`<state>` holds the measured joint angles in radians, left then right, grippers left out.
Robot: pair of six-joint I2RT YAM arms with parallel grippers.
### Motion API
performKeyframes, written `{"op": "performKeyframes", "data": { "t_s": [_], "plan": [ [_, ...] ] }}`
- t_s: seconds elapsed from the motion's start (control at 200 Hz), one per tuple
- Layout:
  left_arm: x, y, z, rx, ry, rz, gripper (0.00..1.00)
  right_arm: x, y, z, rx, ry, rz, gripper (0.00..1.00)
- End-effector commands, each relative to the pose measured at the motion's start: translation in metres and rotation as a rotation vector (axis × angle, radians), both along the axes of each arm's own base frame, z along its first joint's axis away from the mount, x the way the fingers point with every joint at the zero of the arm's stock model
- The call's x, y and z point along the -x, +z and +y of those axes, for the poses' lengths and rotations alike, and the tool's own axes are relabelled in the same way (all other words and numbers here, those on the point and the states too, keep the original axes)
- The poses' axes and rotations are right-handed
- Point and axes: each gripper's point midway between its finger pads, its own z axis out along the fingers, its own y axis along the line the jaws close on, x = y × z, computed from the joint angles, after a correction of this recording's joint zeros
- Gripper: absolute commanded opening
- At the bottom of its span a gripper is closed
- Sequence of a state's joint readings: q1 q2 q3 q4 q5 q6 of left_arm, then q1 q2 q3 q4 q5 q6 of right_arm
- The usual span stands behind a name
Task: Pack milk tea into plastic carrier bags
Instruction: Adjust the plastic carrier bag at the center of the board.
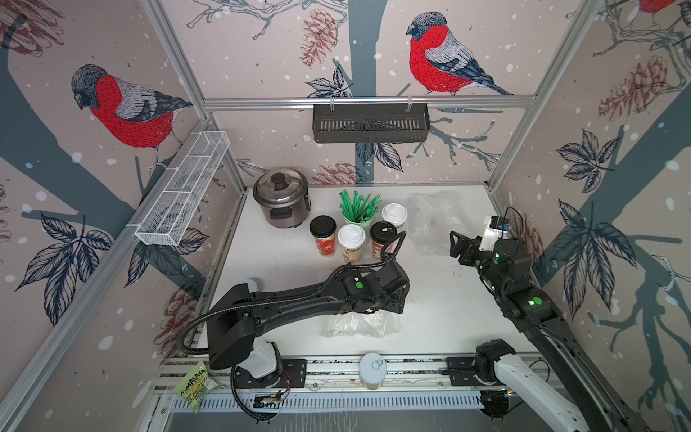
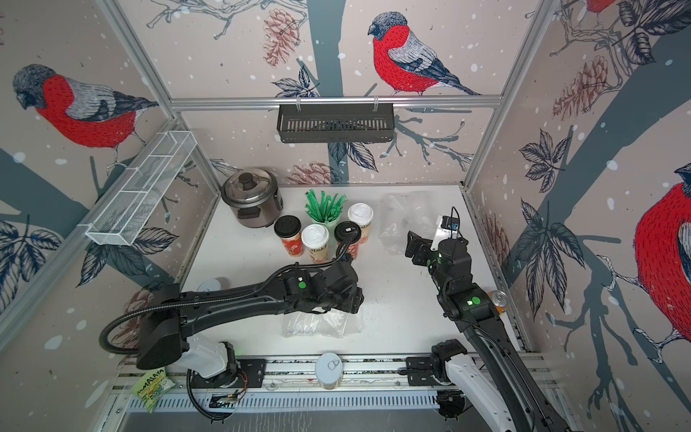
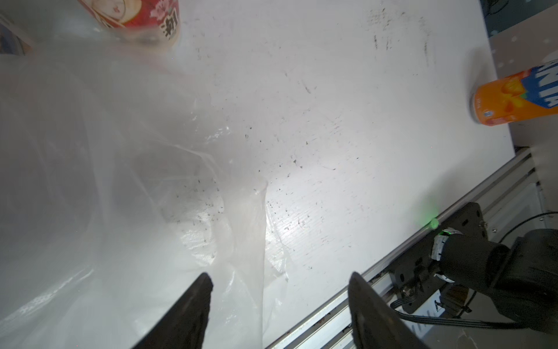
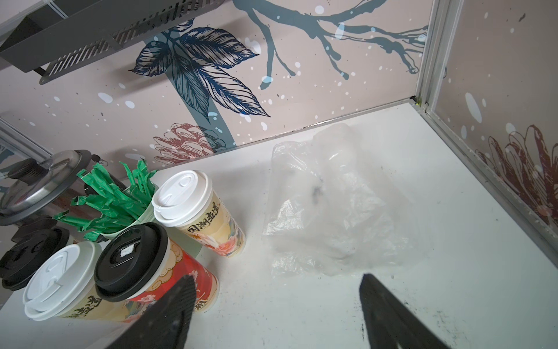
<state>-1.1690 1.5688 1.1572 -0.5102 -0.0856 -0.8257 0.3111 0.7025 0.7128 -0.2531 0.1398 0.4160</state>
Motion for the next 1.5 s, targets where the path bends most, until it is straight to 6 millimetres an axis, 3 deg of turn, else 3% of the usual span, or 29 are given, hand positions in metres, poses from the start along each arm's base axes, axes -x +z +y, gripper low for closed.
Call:
{"op": "performKeyframes", "data": {
  "t_s": [0.0, 0.315, 0.455, 0.595, 0.84, 0.961, 1.161, 1.416, 1.496],
  "plan": [
    [0.0, -0.016, 0.008, -0.08, 0.049, 0.036, 0.72, 0.0, 0.001, -0.002, 0.002, -0.012, -0.009, 0.86],
    [-0.018, -0.044, -0.004, -0.184, 0.073, 0.039, 0.74, 0.003, -0.003, -0.006, 0.002, -0.02, -0.015, 0.87],
    [-0.02, -0.054, -0.005, -0.211, 0.077, 0.052, 0.69, 0.004, -0.002, -0.009, 0.009, -0.031, -0.022, 0.88],
    [-0.023, -0.046, -0.005, -0.195, 0.095, 0.037, 0.42, 0.004, -0.002, -0.01, 0.006, -0.031, -0.021, 0.88],
    [-0.023, -0.002, 0.005, -0.114, 0.085, -0.035, 0.0, 0.003, -0.006, 0.001, -0.005, 0.019, 0.01, 0.8],
    [-0.02, 0.012, 0.018, -0.088, 0.081, -0.055, 0.0, 0.004, 0.002, 0.019, -0.003, 0.09, 0.005, 0.76],
    [-0.015, 0.03, 0.049, -0.045, 0.1, -0.082, 0.0, 0.006, 0.021, 0.071, 0.048, 0.259, 0.012, 0.76],
    [-0.017, 0.06, 0.08, 0.085, 0.134, -0.164, 0.0, -0.003, 0.004, 0.141, 0.205, 0.477, 0.141, 0.86],
    [-0.016, 0.059, 0.094, 0.095, 0.146, -0.201, 0.0, -0.01, -0.001, 0.159, 0.23, 0.535, 0.179, 0.87]
  ]
}}
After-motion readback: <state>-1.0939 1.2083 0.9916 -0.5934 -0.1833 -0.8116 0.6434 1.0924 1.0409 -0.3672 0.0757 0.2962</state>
